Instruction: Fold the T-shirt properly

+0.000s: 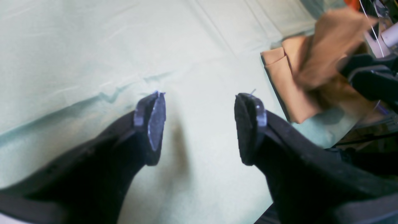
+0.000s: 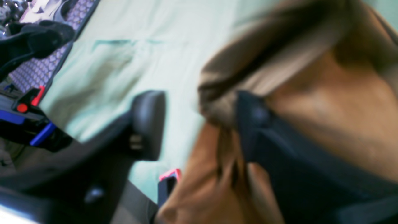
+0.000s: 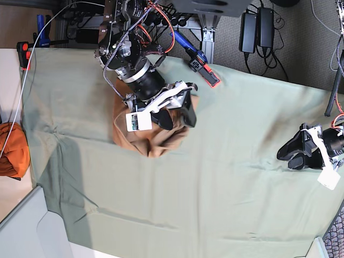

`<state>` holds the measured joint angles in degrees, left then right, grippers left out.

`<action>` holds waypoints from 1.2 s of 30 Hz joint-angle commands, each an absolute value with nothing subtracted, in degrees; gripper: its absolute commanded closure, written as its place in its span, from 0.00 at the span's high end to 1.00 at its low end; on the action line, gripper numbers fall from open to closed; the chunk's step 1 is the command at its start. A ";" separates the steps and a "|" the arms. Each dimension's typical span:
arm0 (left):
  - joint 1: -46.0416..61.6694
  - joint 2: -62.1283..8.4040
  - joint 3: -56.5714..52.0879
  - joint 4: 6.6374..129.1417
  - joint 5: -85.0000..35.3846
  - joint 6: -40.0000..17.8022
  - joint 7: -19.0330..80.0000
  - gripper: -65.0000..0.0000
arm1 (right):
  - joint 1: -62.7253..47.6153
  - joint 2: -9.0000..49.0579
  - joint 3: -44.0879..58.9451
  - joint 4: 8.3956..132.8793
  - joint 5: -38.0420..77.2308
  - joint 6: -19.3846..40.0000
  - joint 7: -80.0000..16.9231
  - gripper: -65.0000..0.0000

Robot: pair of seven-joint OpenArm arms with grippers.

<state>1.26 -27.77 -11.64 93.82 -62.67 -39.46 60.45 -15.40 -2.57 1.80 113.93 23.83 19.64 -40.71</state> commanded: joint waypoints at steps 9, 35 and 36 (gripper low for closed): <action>0.34 -28.73 -12.03 94.87 -65.49 -40.00 59.83 0.59 | -14.96 -2.70 1.58 114.83 24.18 25.54 -39.03 0.62; 8.21 -19.75 27.05 116.31 -30.94 -40.00 50.13 0.00 | 8.62 6.66 26.26 90.41 20.93 25.54 -34.26 0.00; 7.86 -19.00 28.49 115.31 -29.69 -40.00 49.52 0.00 | 9.45 7.60 25.74 87.85 21.63 25.54 -34.28 0.00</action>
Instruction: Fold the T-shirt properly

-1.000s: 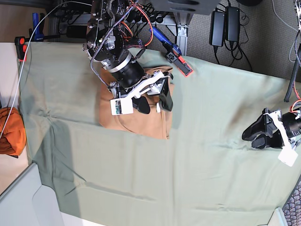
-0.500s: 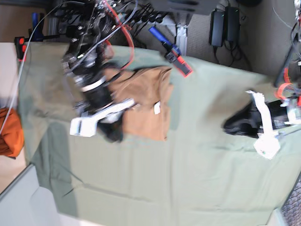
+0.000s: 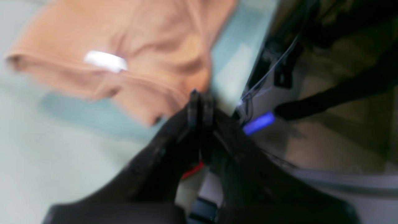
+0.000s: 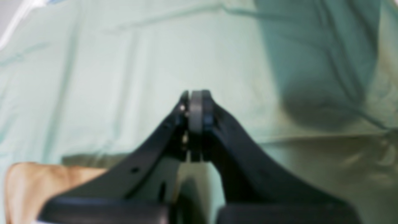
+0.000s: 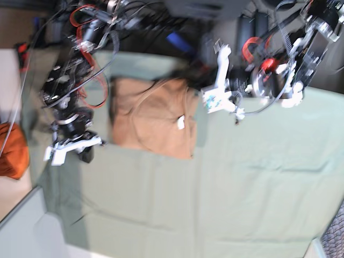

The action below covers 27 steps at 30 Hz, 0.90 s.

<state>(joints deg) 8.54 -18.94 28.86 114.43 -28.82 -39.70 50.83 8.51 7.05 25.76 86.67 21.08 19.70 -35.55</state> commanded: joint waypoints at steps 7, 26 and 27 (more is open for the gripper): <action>2.83 -14.90 35.75 108.40 -25.43 -40.00 47.66 0.00 | 16.14 11.55 17.43 76.93 21.87 25.58 -34.33 0.00; -6.59 -12.43 36.40 85.32 -17.91 -40.00 38.33 0.00 | 18.37 17.04 3.95 75.94 20.40 25.56 -41.67 0.00; -8.05 -12.45 36.40 83.31 -17.91 -40.00 38.35 0.00 | 18.24 17.87 3.95 76.09 21.85 25.56 -42.39 0.00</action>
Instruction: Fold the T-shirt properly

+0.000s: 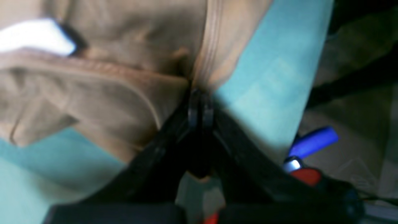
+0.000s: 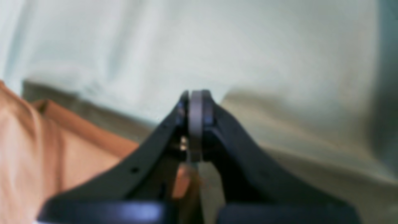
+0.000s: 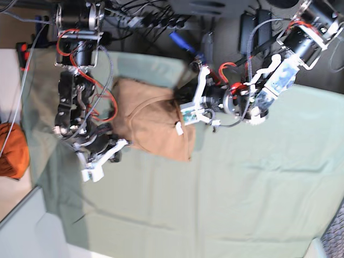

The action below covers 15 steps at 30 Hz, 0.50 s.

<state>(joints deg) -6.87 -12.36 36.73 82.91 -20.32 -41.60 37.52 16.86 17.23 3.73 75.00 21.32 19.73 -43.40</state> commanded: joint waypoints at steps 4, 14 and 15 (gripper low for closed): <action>-13.56 -12.60 36.40 76.82 -17.91 -40.00 38.33 0.00 | 17.02 21.19 3.95 76.42 27.00 25.56 -44.91 0.00; -23.75 -17.39 36.40 74.02 -17.93 -40.00 35.90 0.00 | 6.98 23.11 4.08 85.34 31.66 25.58 -45.06 0.00; -24.64 -17.72 36.40 74.02 -17.91 -40.00 35.77 0.00 | 5.87 23.03 4.08 86.59 32.21 25.58 -45.06 0.00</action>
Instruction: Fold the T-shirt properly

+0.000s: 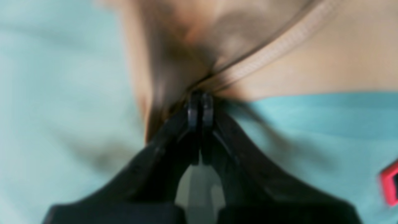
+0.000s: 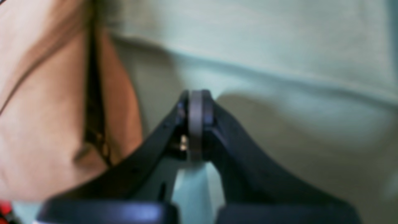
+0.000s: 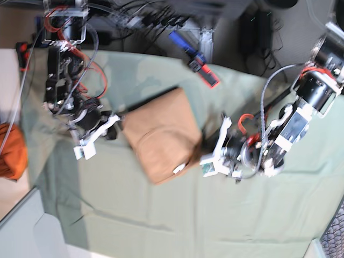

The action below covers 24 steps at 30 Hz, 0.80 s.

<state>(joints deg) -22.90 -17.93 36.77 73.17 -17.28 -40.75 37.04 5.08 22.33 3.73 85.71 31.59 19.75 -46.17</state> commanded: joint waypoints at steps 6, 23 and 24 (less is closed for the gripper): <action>-28.58 -18.09 36.40 74.02 -17.93 -40.00 33.82 0.00 | 0.54 20.45 4.08 92.01 32.40 25.58 -45.45 0.00; -29.54 -18.61 36.40 74.02 -14.48 -40.00 33.63 0.00 | -1.78 8.36 4.05 93.25 34.50 25.96 -47.66 0.00; -29.54 -18.79 36.40 74.02 -14.28 -39.97 33.63 0.00 | -1.83 7.84 4.05 93.25 34.50 25.96 -47.86 0.00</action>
<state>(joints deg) -27.53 -18.50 36.80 73.17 -13.93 -40.71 34.85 -2.57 7.62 3.88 92.03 33.26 19.79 -48.77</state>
